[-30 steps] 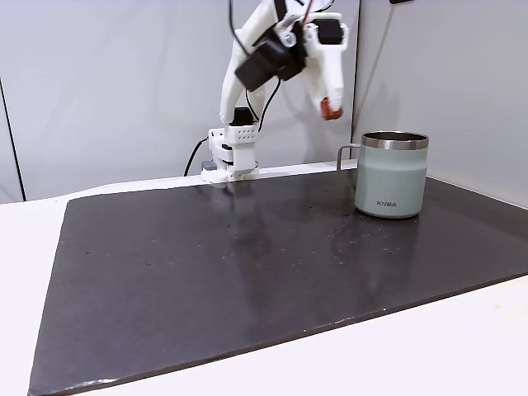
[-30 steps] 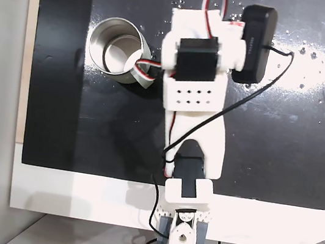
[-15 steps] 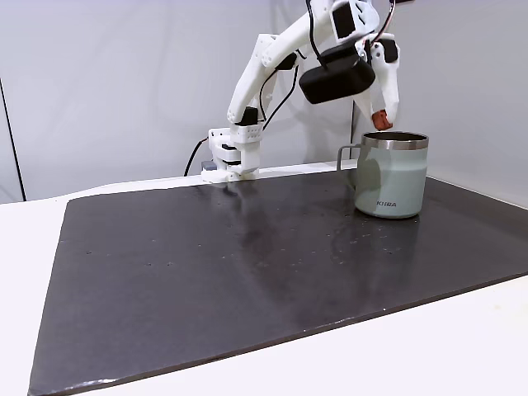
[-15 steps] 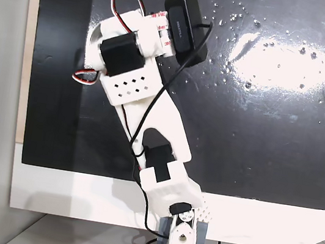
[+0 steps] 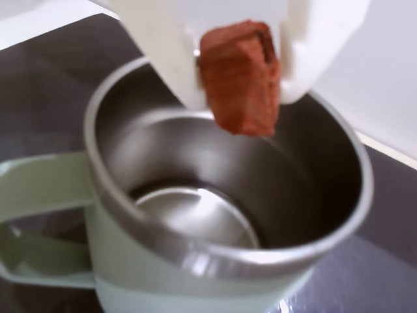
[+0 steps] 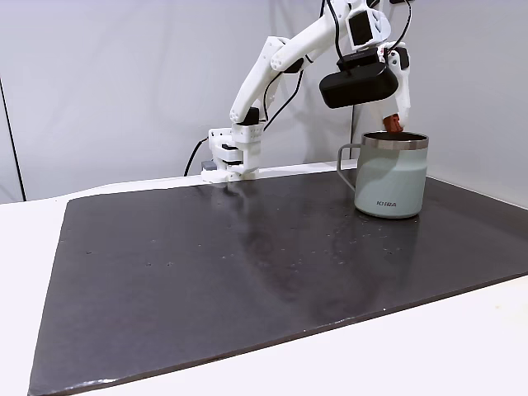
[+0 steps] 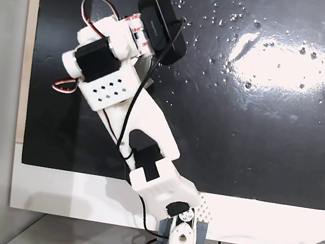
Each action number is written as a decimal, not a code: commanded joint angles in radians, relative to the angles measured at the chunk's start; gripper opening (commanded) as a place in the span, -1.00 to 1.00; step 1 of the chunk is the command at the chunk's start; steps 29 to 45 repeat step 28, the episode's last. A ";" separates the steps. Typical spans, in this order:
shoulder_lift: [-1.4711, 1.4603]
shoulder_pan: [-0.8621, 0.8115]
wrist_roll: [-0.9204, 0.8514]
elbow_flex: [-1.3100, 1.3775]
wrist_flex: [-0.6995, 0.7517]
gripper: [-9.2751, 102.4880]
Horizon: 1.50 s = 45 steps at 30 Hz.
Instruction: Grasp a cube and put it in the cup.
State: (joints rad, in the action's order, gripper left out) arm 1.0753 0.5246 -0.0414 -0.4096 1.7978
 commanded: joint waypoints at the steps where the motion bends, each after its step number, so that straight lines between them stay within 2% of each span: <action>1: 0.026 0.009 -0.011 0.037 0.000 -0.80; 6: 0.041 0.018 -0.015 0.025 0.002 -0.42; 9: 0.052 0.028 -0.014 0.021 0.003 -0.36; 27: 0.140 0.055 -0.009 -0.103 0.003 -0.35; 45: 0.140 0.049 -0.009 -0.104 0.003 -0.36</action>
